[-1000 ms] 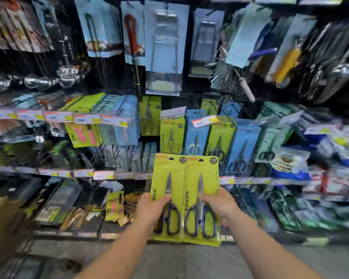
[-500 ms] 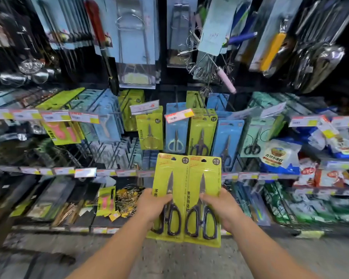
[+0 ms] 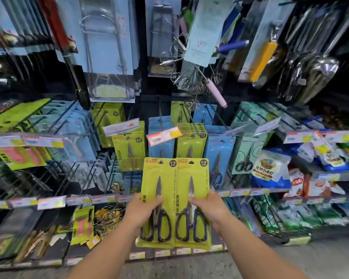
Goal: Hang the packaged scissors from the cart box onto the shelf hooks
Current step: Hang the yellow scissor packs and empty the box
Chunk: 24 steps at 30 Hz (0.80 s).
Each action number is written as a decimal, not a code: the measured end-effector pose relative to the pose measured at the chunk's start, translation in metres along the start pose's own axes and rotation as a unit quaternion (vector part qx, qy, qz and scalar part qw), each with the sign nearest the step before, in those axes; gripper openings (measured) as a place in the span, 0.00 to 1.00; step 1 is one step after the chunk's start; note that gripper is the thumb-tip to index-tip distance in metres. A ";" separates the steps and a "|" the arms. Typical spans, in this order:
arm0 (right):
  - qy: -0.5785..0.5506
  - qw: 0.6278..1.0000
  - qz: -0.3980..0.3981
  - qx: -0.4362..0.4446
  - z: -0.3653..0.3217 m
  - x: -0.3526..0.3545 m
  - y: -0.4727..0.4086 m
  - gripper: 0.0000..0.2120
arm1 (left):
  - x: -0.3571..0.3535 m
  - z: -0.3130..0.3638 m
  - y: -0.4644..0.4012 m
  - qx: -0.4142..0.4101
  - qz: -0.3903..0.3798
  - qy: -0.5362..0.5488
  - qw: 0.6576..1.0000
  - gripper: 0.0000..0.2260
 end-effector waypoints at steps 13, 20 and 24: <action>-0.007 0.998 0.058 0.037 -0.036 0.023 -0.043 0.32 | -0.005 0.014 -0.038 0.017 0.014 0.095 0.995 0.59; 0.021 0.997 0.047 0.050 -0.055 0.033 -0.074 0.36 | -0.014 0.013 -0.040 0.026 0.039 0.135 0.990 0.63; 0.031 0.998 0.024 0.047 -0.058 0.035 -0.084 0.36 | -0.021 0.011 -0.042 0.036 0.046 0.143 0.988 0.62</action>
Point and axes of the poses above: each hand's wrist, its own y-axis away from the middle knuckle, its own x-axis out of the back of the hand, z = x × y, the point moved 10 cm from there along -y, towards the middle knuckle, and after that the axes turned 3 degrees about x, right-handed, at the moved point
